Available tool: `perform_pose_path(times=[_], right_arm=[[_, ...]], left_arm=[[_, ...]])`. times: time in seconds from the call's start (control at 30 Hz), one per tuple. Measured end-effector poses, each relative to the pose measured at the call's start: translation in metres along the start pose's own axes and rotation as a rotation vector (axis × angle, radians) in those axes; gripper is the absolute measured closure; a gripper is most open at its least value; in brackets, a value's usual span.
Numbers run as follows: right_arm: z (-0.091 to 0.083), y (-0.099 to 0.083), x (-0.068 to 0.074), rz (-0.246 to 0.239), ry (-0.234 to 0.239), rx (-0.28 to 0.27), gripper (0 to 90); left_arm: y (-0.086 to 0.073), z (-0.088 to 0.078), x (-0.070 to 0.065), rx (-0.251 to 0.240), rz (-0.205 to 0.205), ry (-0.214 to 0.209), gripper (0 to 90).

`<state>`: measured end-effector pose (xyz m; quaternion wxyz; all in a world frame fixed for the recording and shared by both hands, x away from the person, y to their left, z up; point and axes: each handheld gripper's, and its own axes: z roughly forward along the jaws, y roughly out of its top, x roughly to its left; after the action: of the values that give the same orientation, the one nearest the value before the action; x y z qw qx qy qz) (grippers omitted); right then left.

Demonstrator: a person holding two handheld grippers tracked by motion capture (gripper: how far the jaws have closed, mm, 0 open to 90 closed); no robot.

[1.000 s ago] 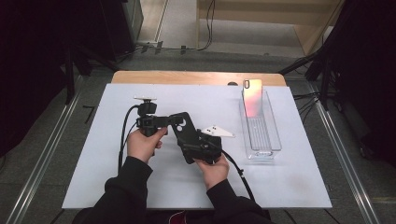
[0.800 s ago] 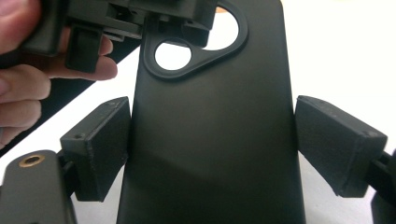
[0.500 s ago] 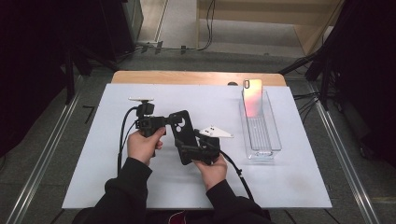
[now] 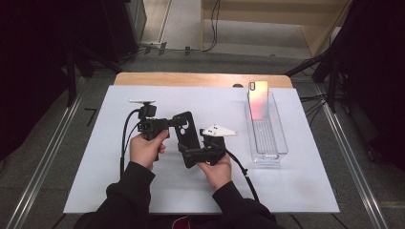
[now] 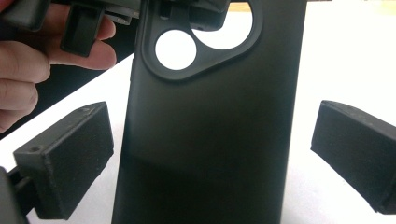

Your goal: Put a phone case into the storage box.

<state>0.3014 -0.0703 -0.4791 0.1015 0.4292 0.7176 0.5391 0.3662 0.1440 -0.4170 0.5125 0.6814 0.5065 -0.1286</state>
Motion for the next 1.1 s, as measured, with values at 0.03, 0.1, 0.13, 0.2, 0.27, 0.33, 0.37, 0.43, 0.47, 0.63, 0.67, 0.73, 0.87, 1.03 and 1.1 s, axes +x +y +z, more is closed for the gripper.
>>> perform_pose_path(times=[0.03, 0.1, 0.13, 0.2, 0.27, 0.33, 0.37, 0.43, 0.47, 0.63, 0.67, 0.73, 0.87, 1.03, 1.1], right_arm=[[-0.002, 0.002, 0.000, -0.004, 0.004, 0.009, 0.0], [-0.005, 0.006, -0.001, -0.010, -0.001, 0.026, 0.0], [-0.007, 0.007, -0.002, -0.009, 0.001, 0.036, 0.0], [-0.010, 0.009, -0.003, -0.008, -0.006, 0.081, 0.0], [-0.013, 0.011, -0.006, -0.005, 0.010, 0.113, 0.0], [-0.016, 0.012, -0.008, -0.008, 0.020, 0.136, 0.0], [-0.018, 0.013, -0.009, -0.006, 0.028, 0.146, 0.0], [-0.022, 0.014, -0.011, -0.009, 0.041, 0.159, 0.0], [-0.023, 0.014, -0.012, -0.012, 0.060, 0.170, 0.0], [-0.028, 0.014, -0.012, -0.039, 0.069, 0.202, 0.0], [-0.029, 0.014, -0.011, -0.043, 0.065, 0.205, 0.0], [-0.031, 0.014, -0.010, -0.050, 0.065, 0.208, 0.0], [-0.032, 0.014, -0.010, -0.054, 0.064, 0.198, 0.0], [-0.035, 0.015, -0.013, -0.049, 0.064, 0.179, 0.0], [-0.037, 0.016, -0.014, -0.055, 0.066, 0.178, 0.0]], left_arm=[[0.000, -0.001, -0.001, -0.006, 0.009, 0.003, 78.0], [0.000, -0.003, -0.004, -0.015, 0.035, 0.018, 78.0], [0.000, -0.004, -0.007, -0.025, 0.056, 0.038, 78.0], [-0.001, -0.006, -0.010, -0.037, 0.084, 0.052, 78.0], [-0.002, -0.007, -0.011, -0.046, 0.103, 0.063, 77.9], [-0.002, -0.007, -0.013, -0.058, 0.119, 0.076, 77.9], [-0.003, -0.008, -0.013, -0.059, 0.128, 0.079, 77.9], [-0.004, -0.009, -0.014, -0.068, 0.142, 0.085, 77.9], [-0.004, -0.009, -0.014, -0.071, 0.149, 0.085, 77.9], [-0.010, -0.009, -0.018, -0.112, 0.193, 0.098, 77.9], [-0.011, -0.010, -0.019, -0.124, 0.205, 0.098, 77.9], [-0.014, -0.010, -0.020, -0.143, 0.230, 0.095, 77.8], [-0.020, -0.010, -0.023, -0.163, 0.282, 0.108, 77.8], [-0.025, -0.010, -0.025, -0.182, 0.301, 0.104, 77.8], [-0.027, -0.009, -0.026, -0.192, 0.309, 0.102, 77.8]])
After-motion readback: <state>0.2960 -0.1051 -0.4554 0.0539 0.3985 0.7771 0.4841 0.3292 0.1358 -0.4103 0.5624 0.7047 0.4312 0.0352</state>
